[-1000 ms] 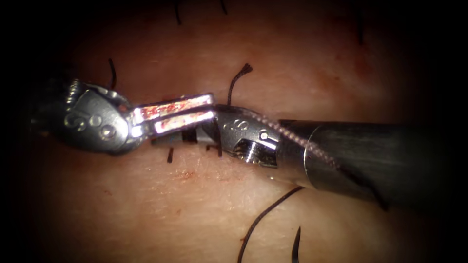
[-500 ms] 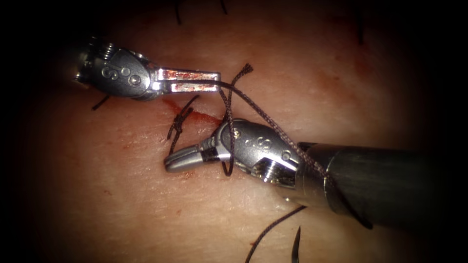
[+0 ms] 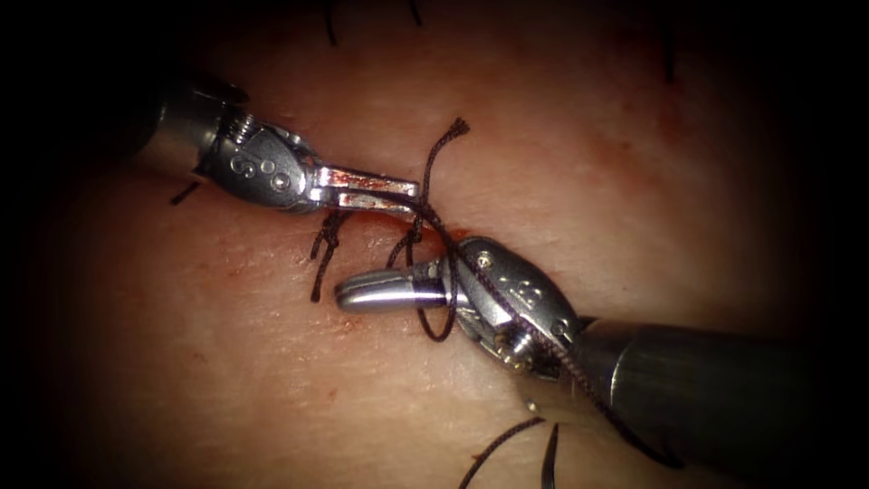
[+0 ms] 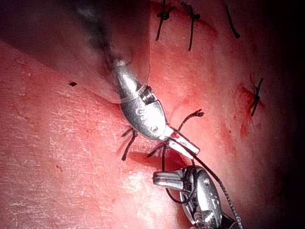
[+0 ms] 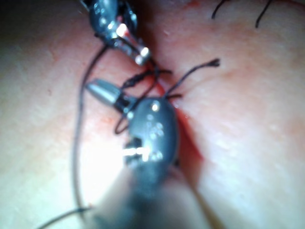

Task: Wound Closure
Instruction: Wrap the thread counterclockwise around the right gripper using the left gripper, then grip the short end of the thread using the right gripper, then tighten the knot by pulling down with the right gripper and pulling up with the left gripper

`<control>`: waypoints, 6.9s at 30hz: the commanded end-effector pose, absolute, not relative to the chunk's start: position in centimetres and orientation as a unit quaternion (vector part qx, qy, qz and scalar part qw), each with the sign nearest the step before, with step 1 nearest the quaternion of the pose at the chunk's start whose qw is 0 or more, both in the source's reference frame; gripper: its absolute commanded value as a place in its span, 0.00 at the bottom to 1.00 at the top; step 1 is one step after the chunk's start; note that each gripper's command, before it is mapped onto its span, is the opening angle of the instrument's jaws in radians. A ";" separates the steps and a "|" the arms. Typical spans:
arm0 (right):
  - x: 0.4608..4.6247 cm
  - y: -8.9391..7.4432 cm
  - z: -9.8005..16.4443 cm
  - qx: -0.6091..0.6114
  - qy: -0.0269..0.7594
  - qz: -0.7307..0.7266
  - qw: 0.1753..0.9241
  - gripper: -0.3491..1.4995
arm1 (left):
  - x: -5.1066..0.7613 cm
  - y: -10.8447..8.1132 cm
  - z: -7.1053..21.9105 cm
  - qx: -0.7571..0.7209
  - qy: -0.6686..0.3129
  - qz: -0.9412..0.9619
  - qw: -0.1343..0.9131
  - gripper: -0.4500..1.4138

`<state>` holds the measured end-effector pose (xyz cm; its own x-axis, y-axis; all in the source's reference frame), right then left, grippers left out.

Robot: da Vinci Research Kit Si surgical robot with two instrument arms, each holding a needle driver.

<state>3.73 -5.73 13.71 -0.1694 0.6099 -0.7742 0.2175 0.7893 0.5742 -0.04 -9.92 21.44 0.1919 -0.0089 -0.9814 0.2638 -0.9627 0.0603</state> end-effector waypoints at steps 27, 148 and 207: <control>3.60 -5.7 13.8 0.201 0.793 0.281 0.502 0.00 | 0.02 -10.5 22.0 0.749 0.093 -0.646 0.112 0.00; 3.87 -6.7 13.3 0.110 0.461 0.520 0.710 0.00 | -0.04 -8.0 22.5 0.663 0.087 -0.744 0.004 0.00; 3.88 -6.2 13.3 0.103 0.517 0.001 0.850 0.00 | 0.07 -7.7 22.4 0.657 0.096 -0.748 -0.007 0.00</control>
